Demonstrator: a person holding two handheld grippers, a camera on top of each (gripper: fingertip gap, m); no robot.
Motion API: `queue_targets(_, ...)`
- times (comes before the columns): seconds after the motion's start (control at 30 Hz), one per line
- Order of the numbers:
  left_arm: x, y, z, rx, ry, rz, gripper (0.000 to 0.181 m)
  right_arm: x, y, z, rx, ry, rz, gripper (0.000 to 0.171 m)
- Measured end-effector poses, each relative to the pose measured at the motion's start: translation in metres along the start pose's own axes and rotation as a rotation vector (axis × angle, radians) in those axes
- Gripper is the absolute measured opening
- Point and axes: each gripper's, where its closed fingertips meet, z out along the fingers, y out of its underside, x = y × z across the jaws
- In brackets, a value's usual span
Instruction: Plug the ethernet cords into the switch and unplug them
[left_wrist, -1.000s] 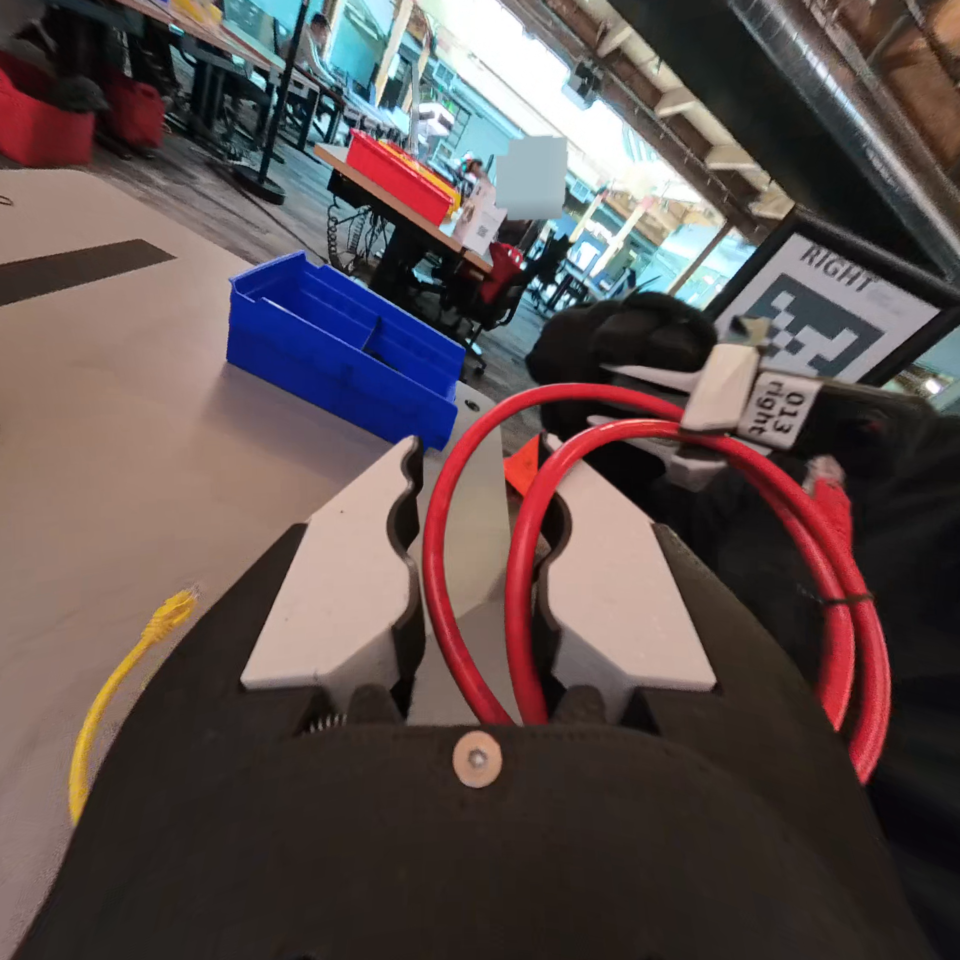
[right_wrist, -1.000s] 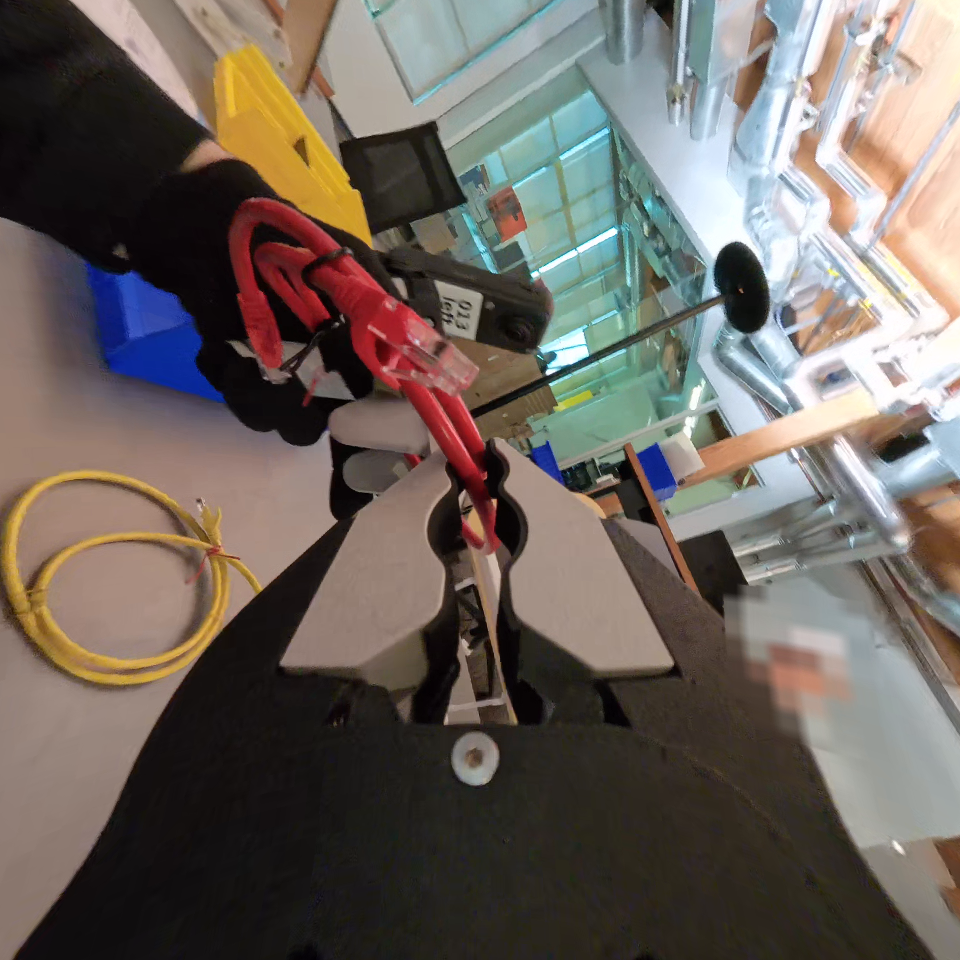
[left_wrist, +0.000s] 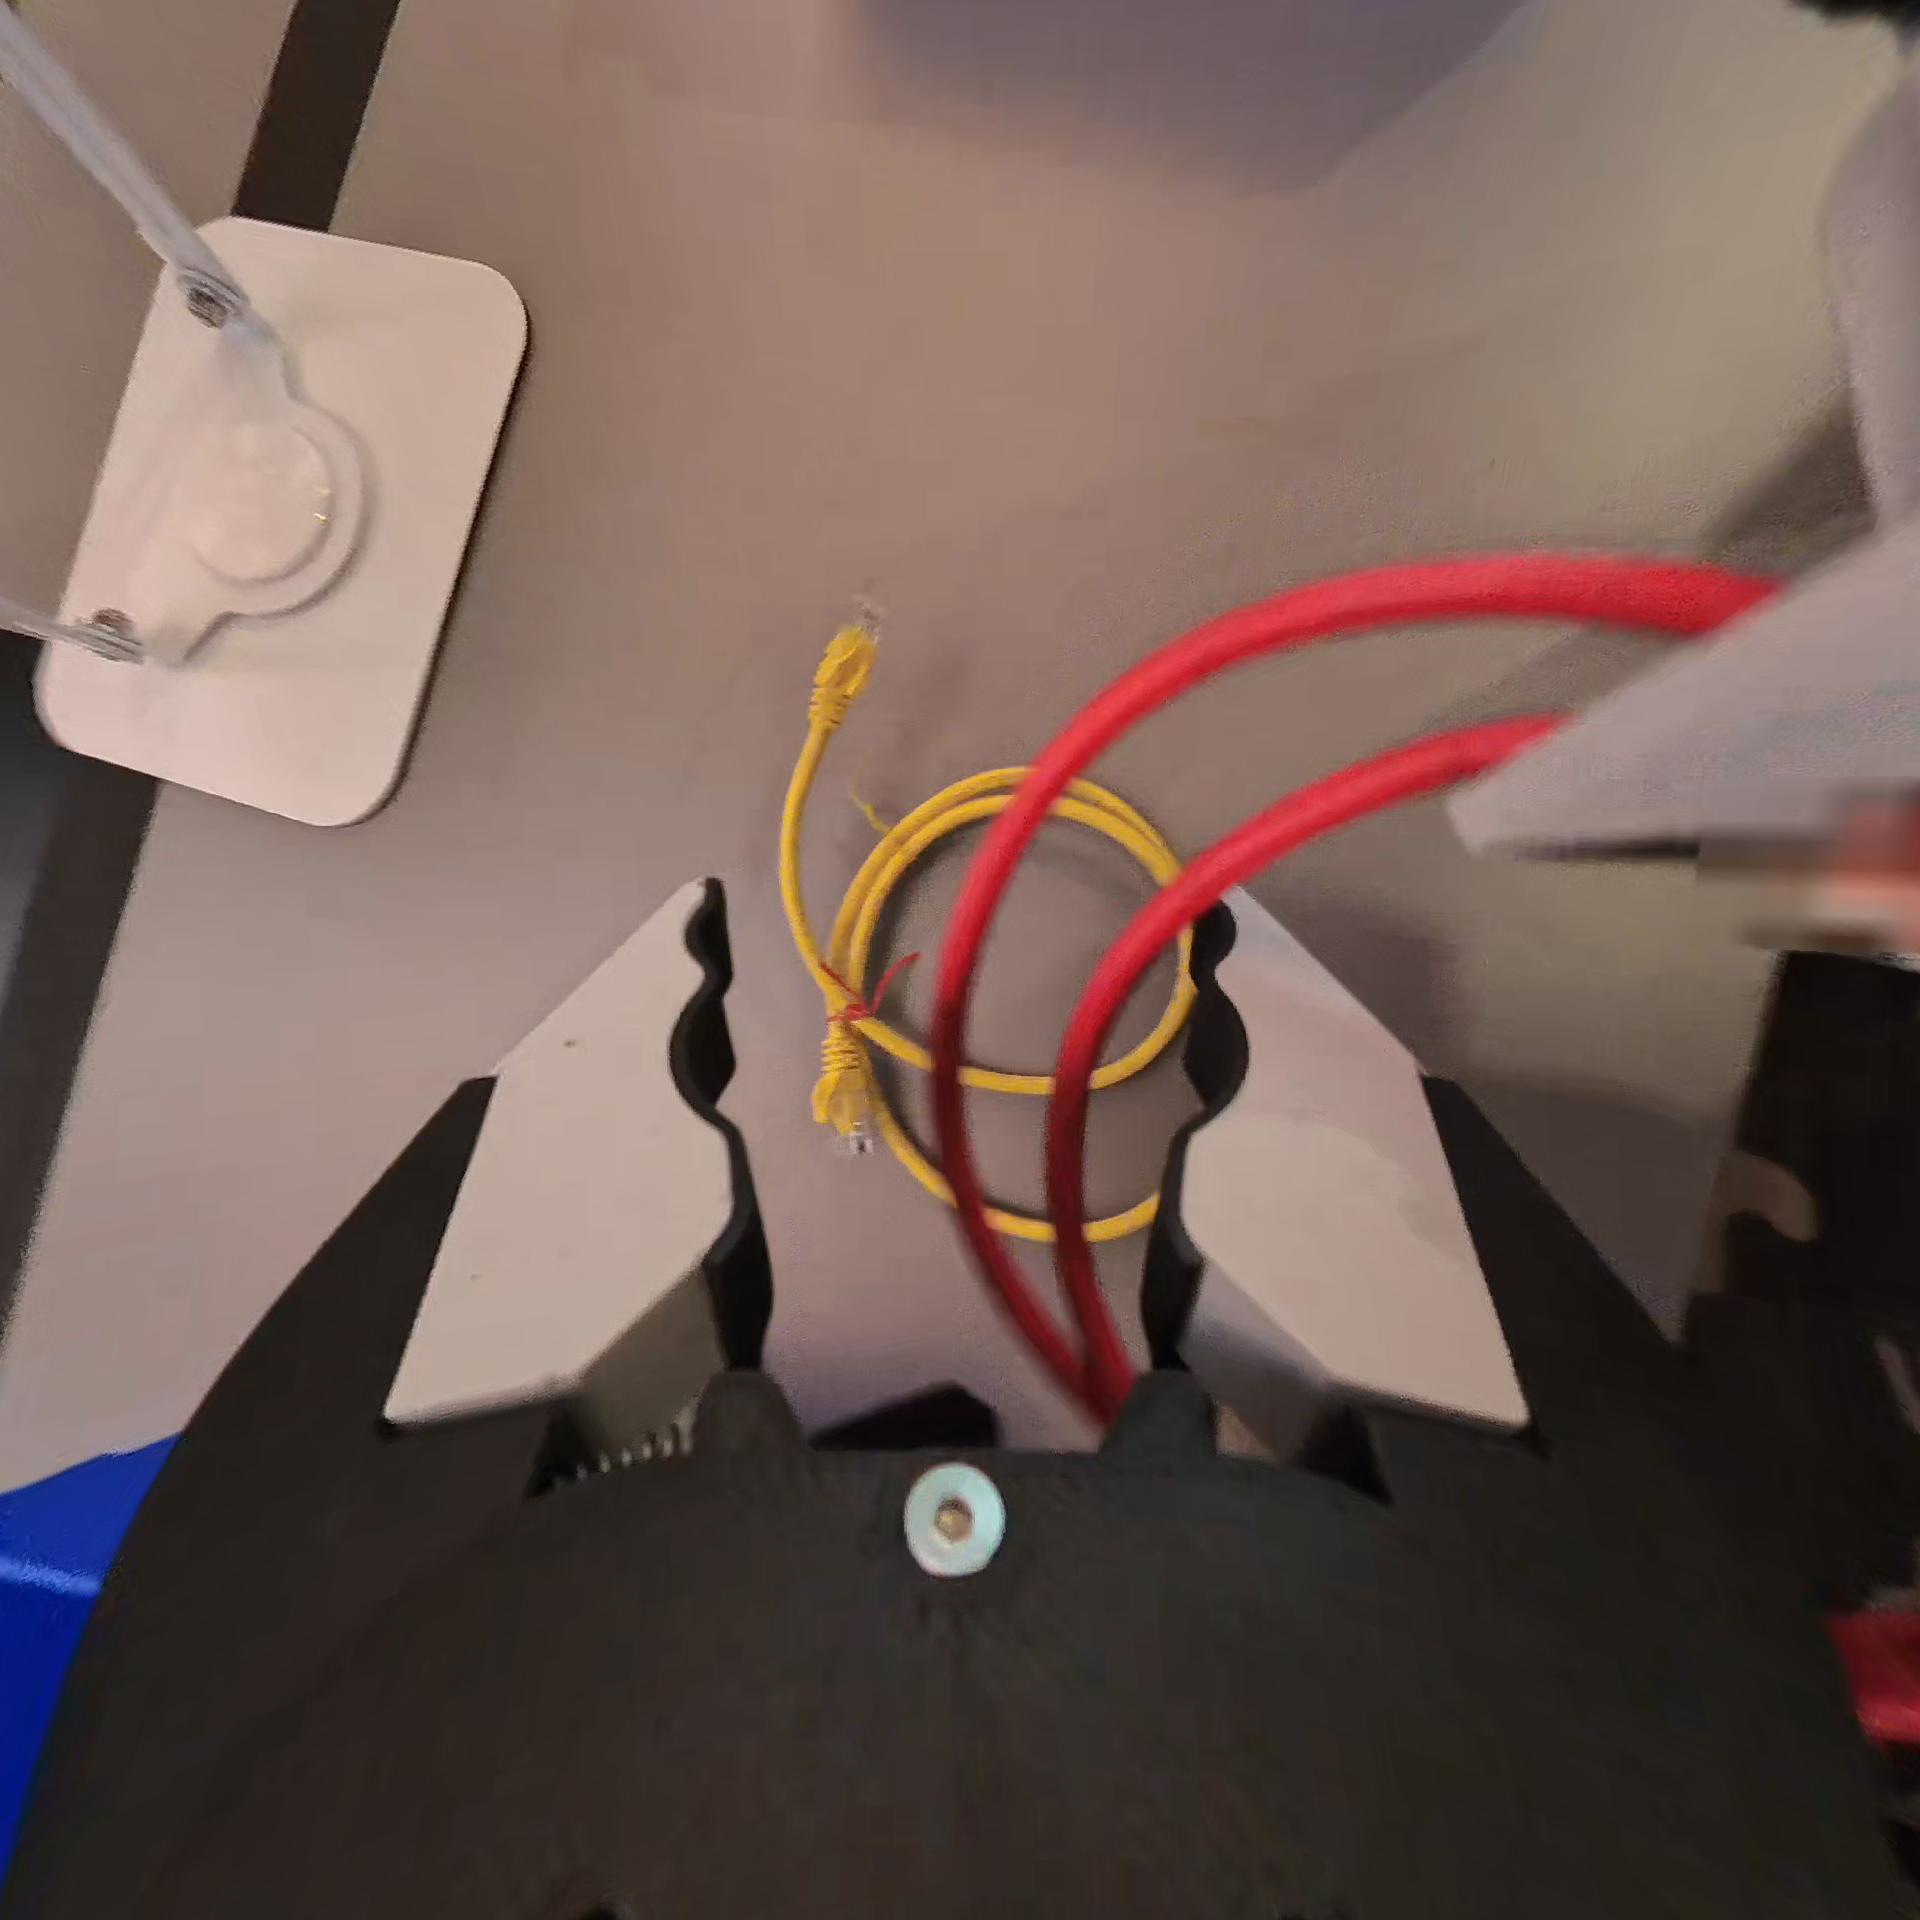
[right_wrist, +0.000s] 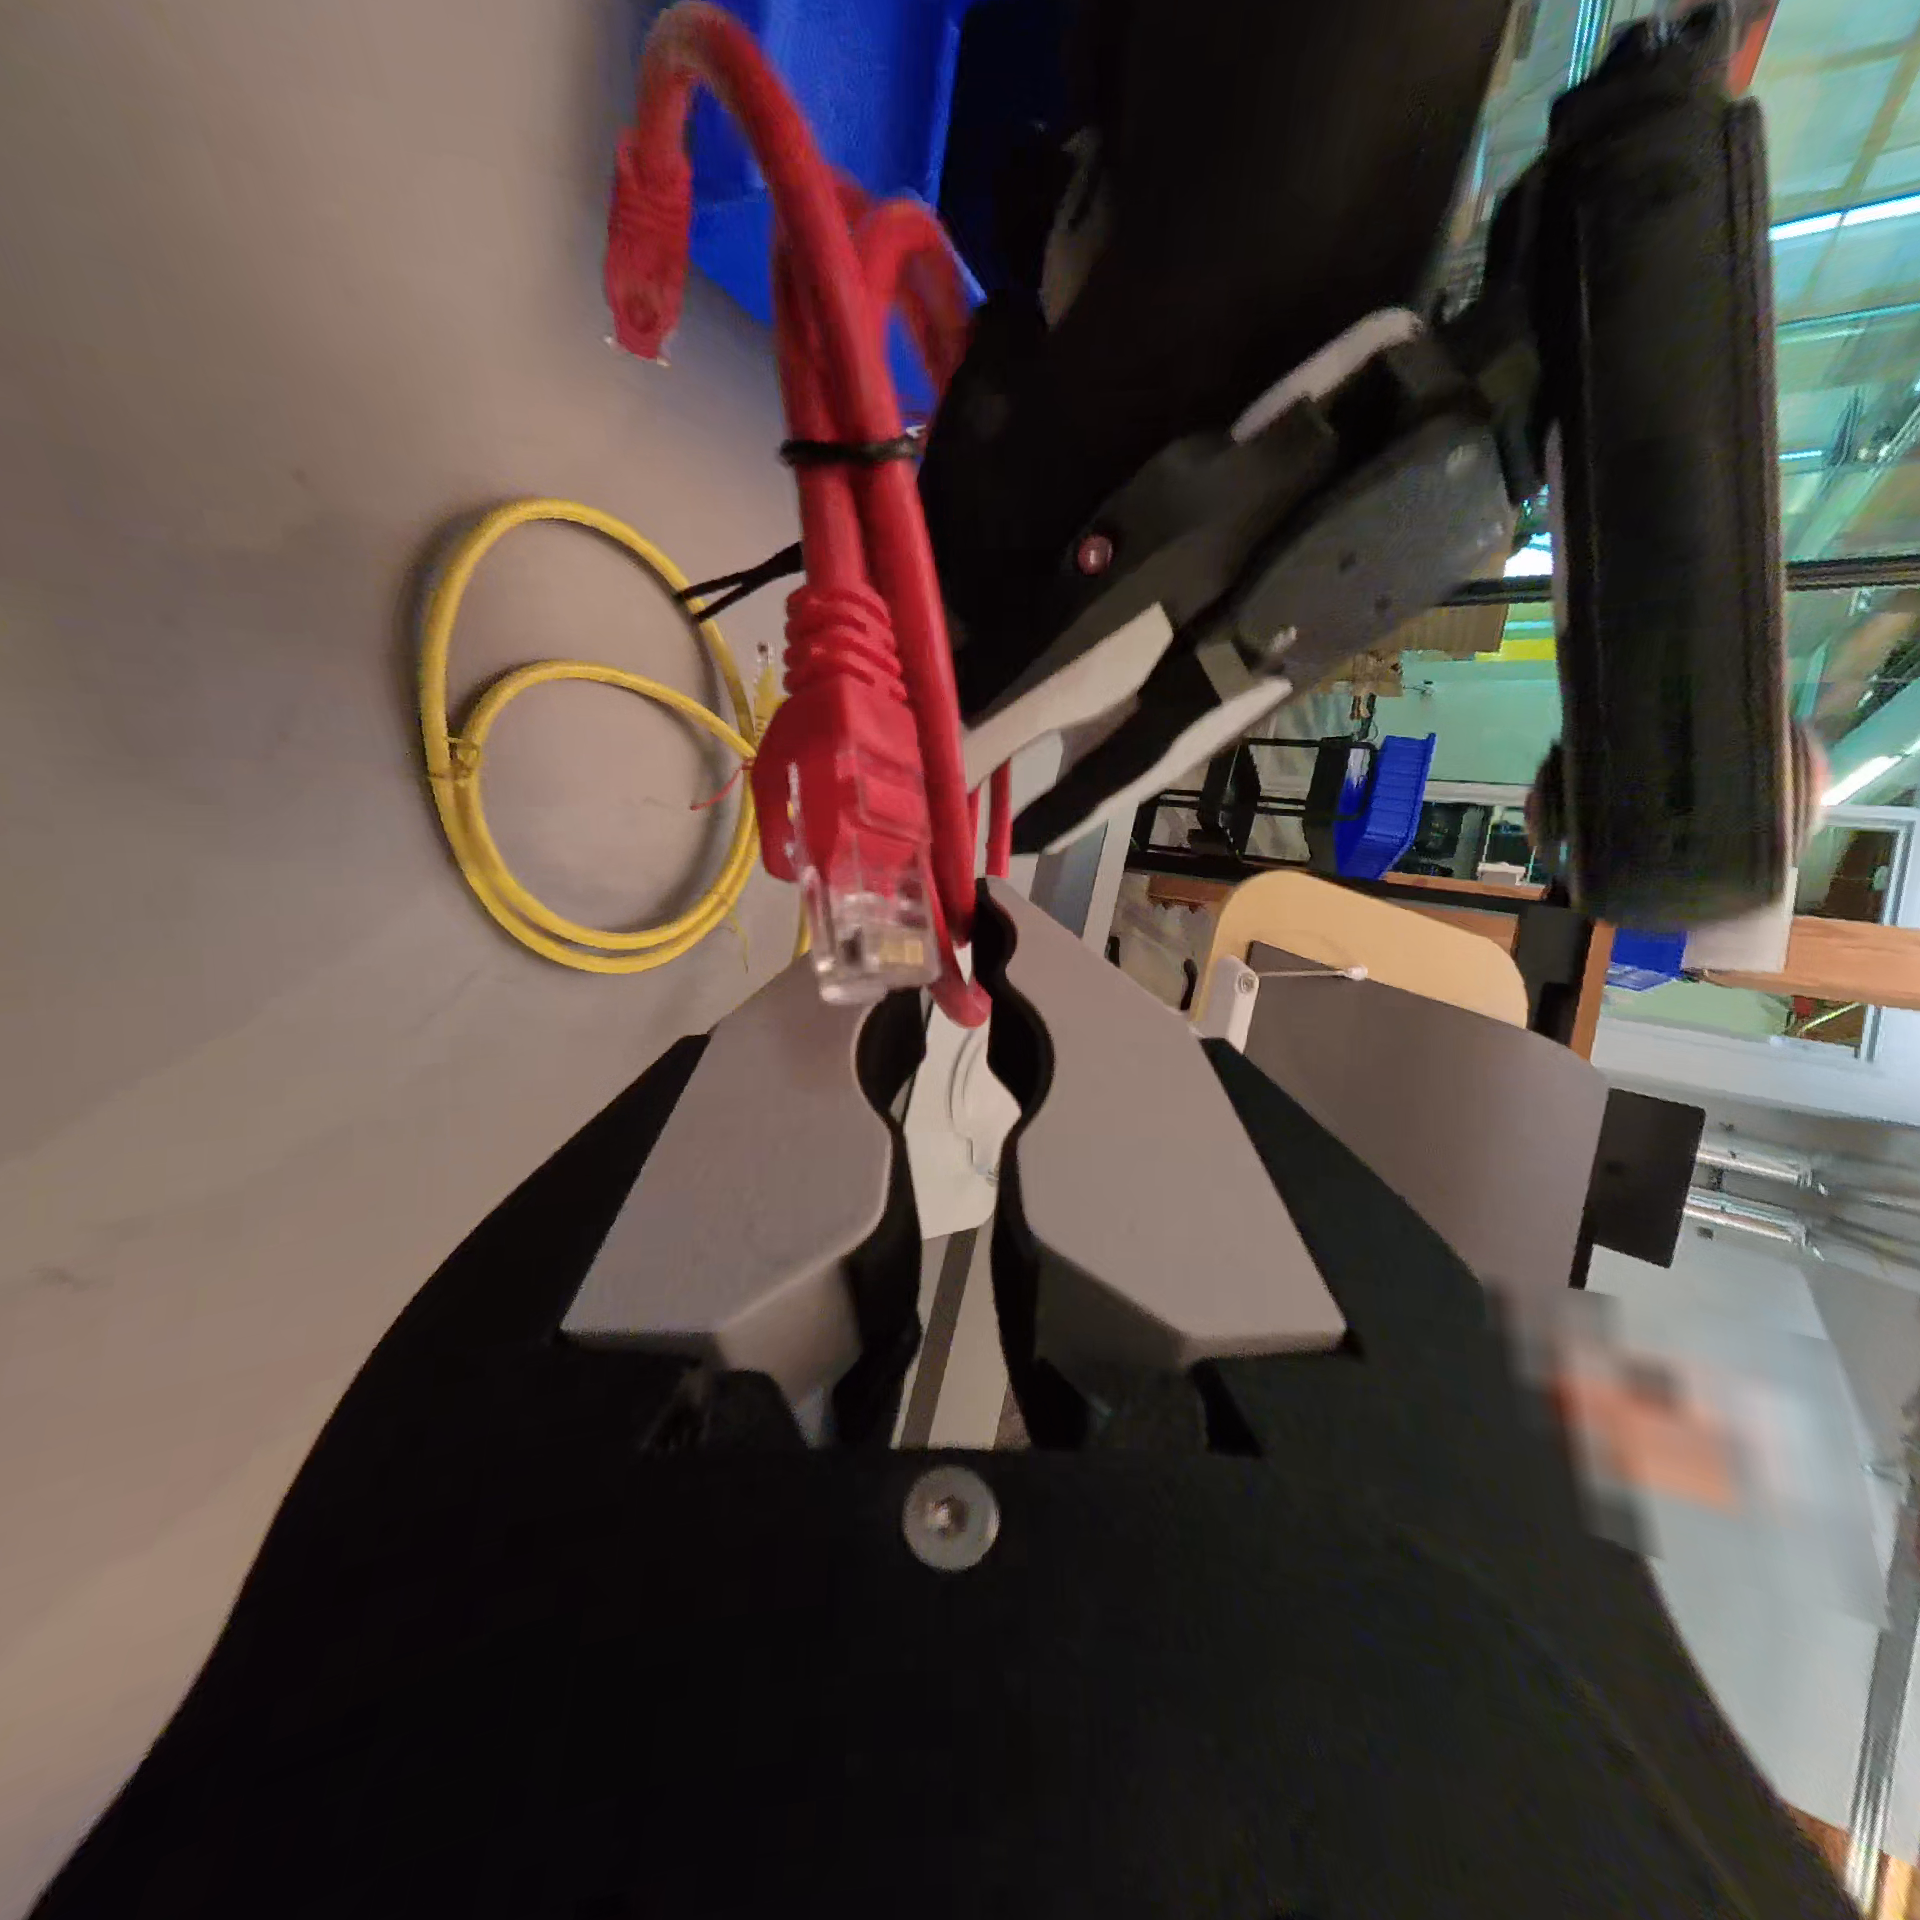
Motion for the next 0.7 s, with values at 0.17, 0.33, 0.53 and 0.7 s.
queue_targets(0.17,-0.003,0.005,0.011,-0.067,-0.075,0.058,0.098,-0.017,0.000,0.023,-0.075,-0.050,0.000,0.003)
queue_targets(0.33,-0.029,-0.019,-0.024,0.108,-0.130,-0.067,0.061,-0.008,0.039,0.028,-0.118,-0.015,0.105,0.003)
queue_targets(0.53,0.024,-0.075,-0.088,0.504,0.242,-0.097,0.080,0.028,0.092,0.016,-0.192,0.152,0.267,0.003)
queue_targets(0.7,0.024,-0.091,-0.055,0.422,-0.005,0.069,0.049,0.042,0.095,0.008,-0.170,0.210,0.340,0.003)
